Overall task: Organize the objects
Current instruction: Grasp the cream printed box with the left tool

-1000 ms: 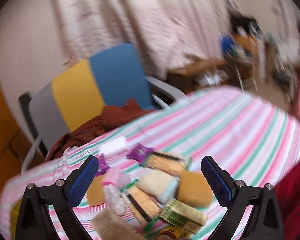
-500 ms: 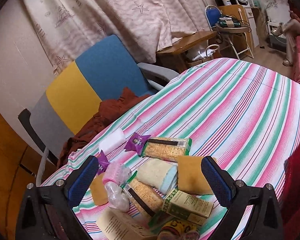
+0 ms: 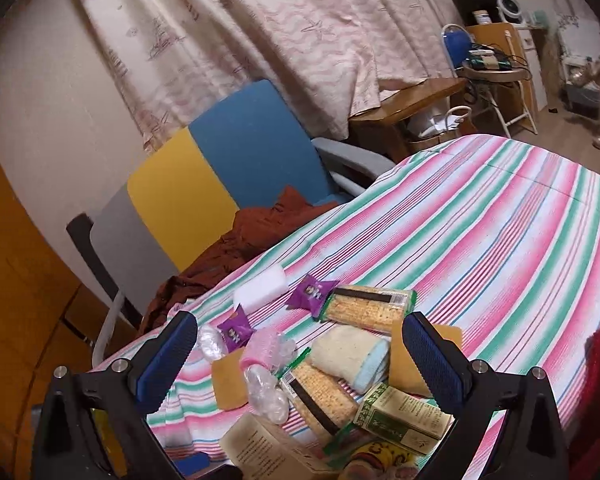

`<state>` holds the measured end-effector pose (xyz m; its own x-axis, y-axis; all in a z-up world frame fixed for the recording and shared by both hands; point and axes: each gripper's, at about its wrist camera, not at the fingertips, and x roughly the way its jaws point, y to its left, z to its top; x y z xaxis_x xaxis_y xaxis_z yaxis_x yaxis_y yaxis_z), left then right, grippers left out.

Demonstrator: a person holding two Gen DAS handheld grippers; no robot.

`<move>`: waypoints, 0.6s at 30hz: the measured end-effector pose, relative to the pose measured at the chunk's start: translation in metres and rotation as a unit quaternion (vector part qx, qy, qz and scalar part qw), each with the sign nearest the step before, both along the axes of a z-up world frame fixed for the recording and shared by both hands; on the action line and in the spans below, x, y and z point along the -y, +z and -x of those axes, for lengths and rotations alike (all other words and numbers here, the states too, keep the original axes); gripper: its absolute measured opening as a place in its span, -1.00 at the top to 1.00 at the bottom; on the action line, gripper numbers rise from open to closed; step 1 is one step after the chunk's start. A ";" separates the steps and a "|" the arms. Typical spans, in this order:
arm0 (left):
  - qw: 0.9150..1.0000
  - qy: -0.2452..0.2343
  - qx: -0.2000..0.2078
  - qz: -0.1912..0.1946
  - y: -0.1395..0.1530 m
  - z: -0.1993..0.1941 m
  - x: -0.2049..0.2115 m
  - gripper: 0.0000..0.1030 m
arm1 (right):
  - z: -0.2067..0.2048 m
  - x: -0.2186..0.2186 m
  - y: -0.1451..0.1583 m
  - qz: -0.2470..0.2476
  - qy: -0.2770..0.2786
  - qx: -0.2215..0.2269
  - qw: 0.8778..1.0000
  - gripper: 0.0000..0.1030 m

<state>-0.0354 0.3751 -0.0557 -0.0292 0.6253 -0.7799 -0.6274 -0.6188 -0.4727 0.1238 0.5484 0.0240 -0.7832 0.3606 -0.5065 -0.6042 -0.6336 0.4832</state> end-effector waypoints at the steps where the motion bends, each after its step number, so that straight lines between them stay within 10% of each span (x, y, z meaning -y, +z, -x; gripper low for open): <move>1: 1.000 0.003 0.003 0.003 -0.003 0.000 -0.005 -0.69 | -0.002 -0.001 0.000 0.001 -0.006 -0.003 1.000 -1.00; 18: 0.996 0.017 -0.023 0.080 -0.029 -0.002 -0.052 -0.90 | -0.009 -0.009 -0.006 0.023 -0.017 -0.017 0.999 -1.00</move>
<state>-0.0338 0.4269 -0.0843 -0.0863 0.4920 -0.8663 -0.6245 -0.7043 -0.3377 0.1332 0.5576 0.0177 -0.7884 0.3641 -0.4959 -0.6072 -0.5903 0.5319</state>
